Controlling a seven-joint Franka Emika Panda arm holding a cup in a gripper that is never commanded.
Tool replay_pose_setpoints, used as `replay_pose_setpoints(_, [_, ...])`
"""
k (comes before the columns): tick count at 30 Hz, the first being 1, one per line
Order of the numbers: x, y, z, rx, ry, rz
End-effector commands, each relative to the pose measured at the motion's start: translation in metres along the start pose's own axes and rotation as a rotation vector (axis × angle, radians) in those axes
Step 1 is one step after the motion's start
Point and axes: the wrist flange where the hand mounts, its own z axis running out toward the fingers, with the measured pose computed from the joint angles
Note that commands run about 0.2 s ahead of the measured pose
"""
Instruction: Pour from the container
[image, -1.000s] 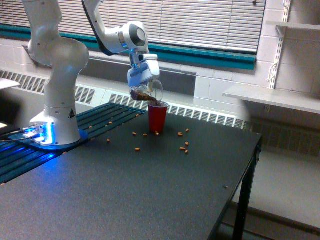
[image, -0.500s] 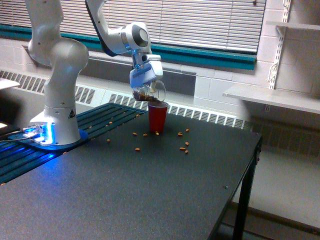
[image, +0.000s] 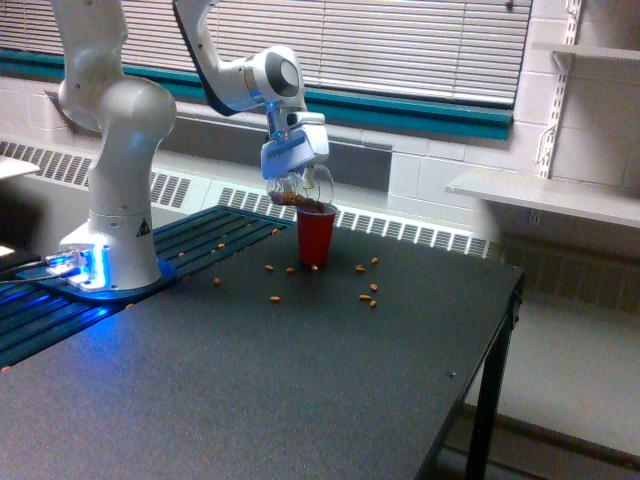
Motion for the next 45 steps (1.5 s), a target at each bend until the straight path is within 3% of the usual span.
replay_pose_setpoints(1, [0.0029,-0.0002,-0.0004,0.0,0.009,-0.035])
replay_pose_setpoints(27, [0.0002,-0.0072,-0.0058,-0.018,0.009,-0.085])
replay_pose_setpoints(45, [0.0017,-0.006,-0.0034,-0.028,-0.026,-0.098])
